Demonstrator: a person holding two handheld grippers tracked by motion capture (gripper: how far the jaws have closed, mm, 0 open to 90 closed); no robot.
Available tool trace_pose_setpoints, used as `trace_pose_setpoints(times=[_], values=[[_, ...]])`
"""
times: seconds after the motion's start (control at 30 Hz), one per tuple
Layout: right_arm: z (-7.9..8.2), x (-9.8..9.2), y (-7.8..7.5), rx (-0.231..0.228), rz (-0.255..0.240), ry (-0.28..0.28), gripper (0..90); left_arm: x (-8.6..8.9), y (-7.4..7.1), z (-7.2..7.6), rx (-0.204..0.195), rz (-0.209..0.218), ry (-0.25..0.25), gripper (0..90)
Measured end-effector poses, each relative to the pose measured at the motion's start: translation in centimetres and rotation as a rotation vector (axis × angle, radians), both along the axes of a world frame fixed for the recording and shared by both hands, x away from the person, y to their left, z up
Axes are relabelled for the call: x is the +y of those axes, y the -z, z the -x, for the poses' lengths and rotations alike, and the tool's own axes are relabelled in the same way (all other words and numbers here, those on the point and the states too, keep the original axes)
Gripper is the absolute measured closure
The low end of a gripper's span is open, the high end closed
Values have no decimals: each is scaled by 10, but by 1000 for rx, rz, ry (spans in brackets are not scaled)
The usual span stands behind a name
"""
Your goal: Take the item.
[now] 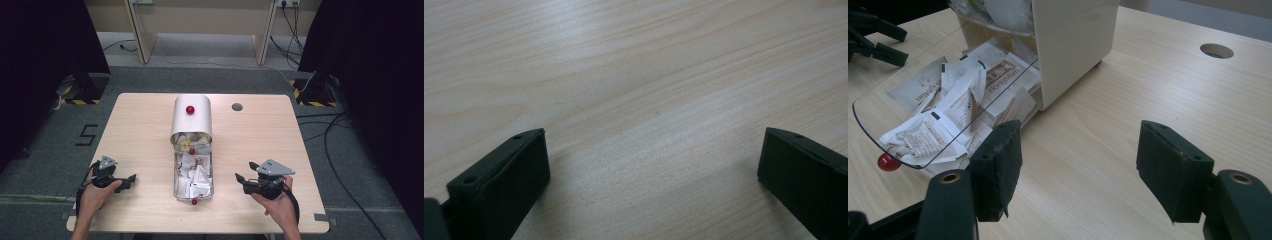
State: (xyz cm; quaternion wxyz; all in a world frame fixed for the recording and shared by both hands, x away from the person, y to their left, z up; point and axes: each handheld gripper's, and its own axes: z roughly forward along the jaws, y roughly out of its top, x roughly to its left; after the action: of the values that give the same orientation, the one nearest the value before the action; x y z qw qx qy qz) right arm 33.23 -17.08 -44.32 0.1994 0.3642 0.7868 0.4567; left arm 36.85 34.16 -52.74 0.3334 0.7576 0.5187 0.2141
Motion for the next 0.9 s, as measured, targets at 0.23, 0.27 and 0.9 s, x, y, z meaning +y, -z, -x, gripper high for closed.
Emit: trace_pose_setpoints(times=[0.23,0.27,0.9], values=[[-1,4,-1,-3,-3,-8,356,0,0,0,0,0,0,0],[-1,4,-1,-3,-3,-8,356,0,0,0,0,0,0,0],[3,21,-6,-15,-6,-57,361,0,0,0,0,0,0,0]])
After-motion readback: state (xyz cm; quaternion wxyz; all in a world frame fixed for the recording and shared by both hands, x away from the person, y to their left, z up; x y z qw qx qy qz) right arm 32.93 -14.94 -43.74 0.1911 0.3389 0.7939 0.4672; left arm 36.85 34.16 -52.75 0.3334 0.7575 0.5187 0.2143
